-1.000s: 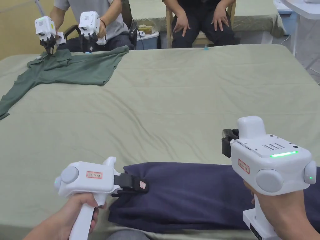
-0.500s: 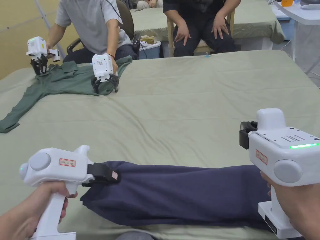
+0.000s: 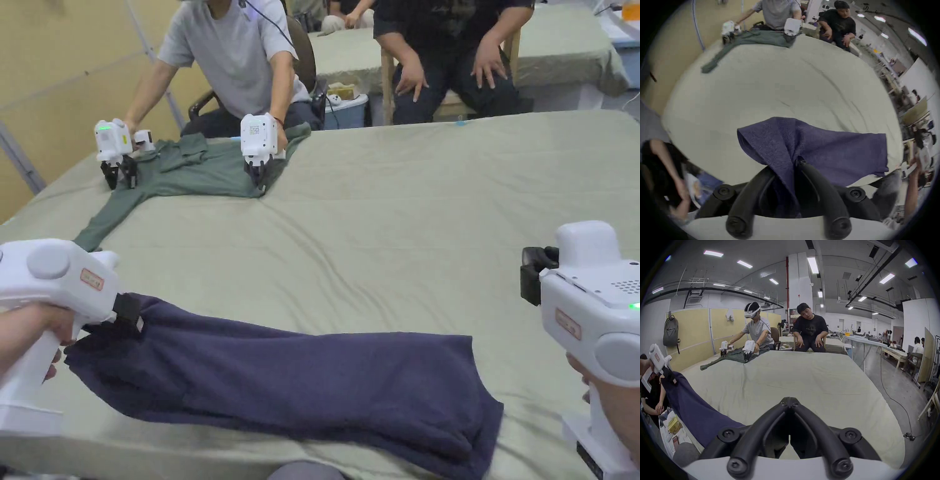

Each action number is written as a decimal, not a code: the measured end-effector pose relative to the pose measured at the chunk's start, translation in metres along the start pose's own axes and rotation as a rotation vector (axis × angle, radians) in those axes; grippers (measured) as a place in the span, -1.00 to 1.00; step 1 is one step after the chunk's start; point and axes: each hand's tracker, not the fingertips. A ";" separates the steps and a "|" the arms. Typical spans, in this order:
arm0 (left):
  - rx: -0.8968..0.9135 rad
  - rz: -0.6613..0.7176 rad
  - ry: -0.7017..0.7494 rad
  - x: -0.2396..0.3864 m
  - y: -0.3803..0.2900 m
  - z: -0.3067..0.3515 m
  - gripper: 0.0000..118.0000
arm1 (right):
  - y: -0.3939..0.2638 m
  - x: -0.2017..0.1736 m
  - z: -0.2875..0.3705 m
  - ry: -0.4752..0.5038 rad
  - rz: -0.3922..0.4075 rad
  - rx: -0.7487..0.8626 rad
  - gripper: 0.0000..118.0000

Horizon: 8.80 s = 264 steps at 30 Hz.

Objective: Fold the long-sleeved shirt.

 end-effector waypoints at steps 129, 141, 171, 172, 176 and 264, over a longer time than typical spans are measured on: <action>-0.024 0.132 -0.956 0.082 -0.041 -0.155 1.00 | -0.137 -0.013 -0.107 0.702 -0.847 -0.727 -0.84; -0.105 -0.034 -1.103 0.143 -0.034 -0.191 0.88 | -0.141 -0.015 -0.105 0.696 -0.852 -0.701 -0.84; -0.070 0.023 -0.635 0.016 0.003 -0.106 -0.64 | -0.045 -0.092 -0.096 0.668 -0.694 -0.694 -0.84; -0.070 0.034 -0.627 0.005 0.003 -0.105 -0.64 | -0.043 -0.102 -0.100 0.665 -0.688 -0.690 -0.84; -0.059 0.068 -0.574 -0.041 0.001 -0.096 -0.64 | -0.038 -0.150 -0.125 0.665 -0.680 -0.691 -0.84; 0.804 -0.021 -0.064 0.353 -0.008 -0.007 1.00 | 0.037 0.074 0.000 -0.377 -0.036 0.022 1.00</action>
